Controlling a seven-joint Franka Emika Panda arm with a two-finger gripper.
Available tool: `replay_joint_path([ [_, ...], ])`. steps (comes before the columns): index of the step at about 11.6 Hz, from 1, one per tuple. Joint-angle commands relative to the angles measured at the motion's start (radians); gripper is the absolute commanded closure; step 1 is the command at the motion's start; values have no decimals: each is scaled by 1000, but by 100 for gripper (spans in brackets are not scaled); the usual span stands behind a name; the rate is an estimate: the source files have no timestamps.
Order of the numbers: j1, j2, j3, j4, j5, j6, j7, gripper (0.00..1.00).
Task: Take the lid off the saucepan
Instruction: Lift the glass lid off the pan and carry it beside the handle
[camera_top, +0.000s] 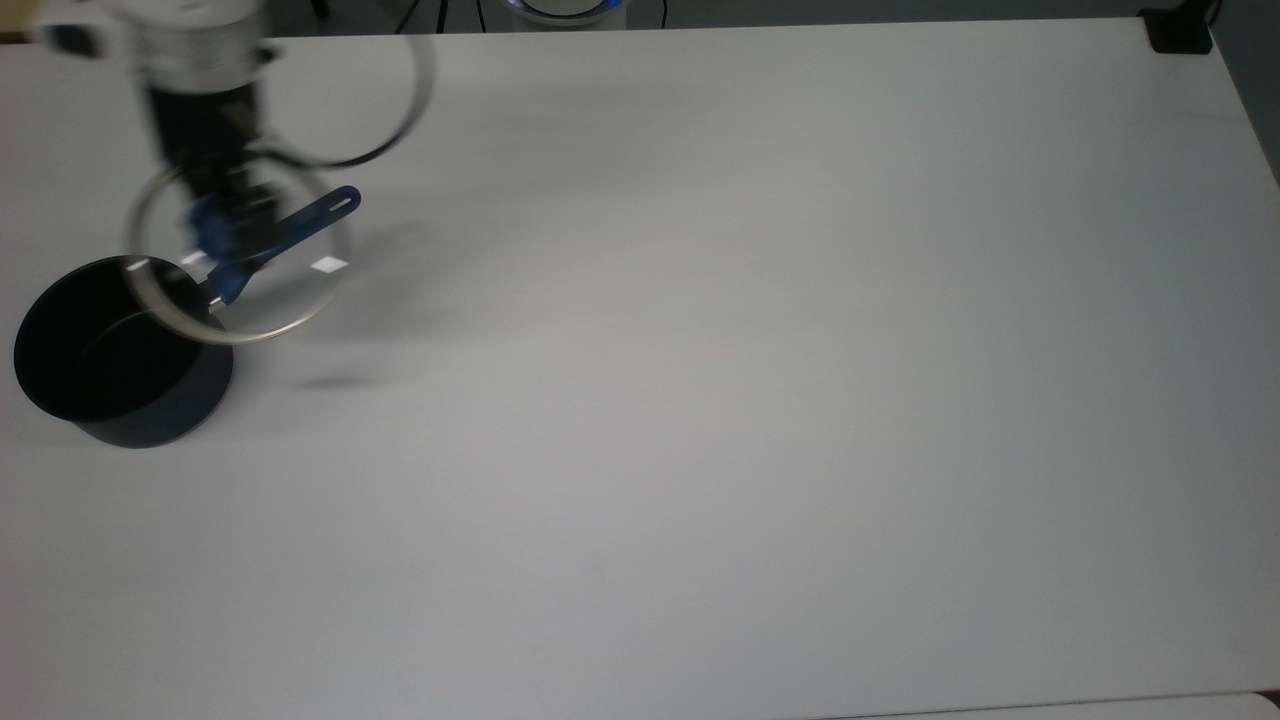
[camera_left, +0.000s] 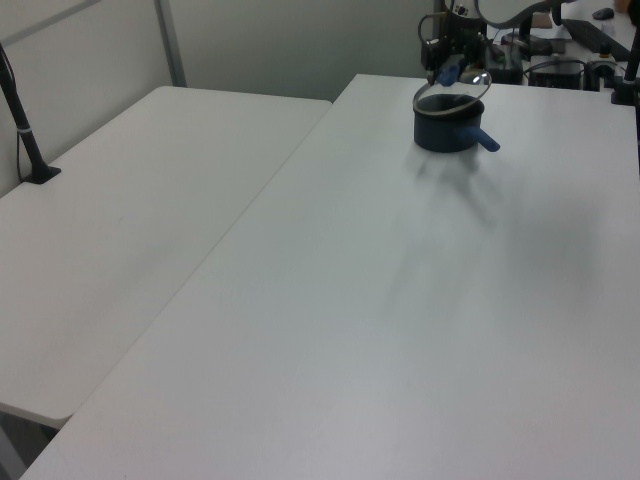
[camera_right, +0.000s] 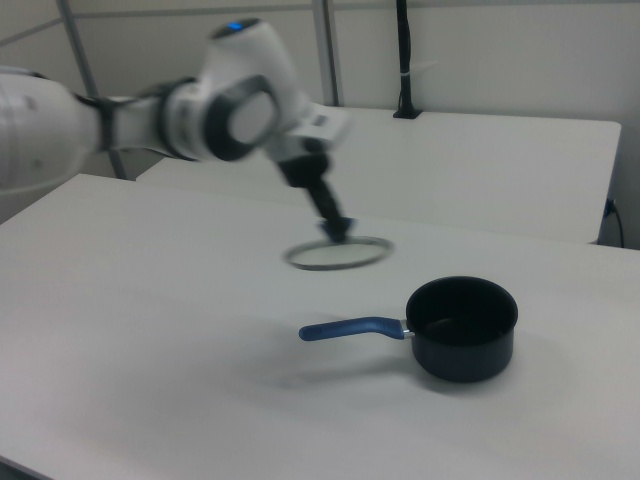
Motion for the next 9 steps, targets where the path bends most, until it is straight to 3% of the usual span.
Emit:
replay_joint_path([
  [1,2,-226,173,-250,52,-94,-29,71],
  [4,3,-213,285,-364,72,-83,-25,71],
  [7,5,-118,327,-413,64,52,22,70],
  [9,3,-69,325,-413,40,114,27,70],
])
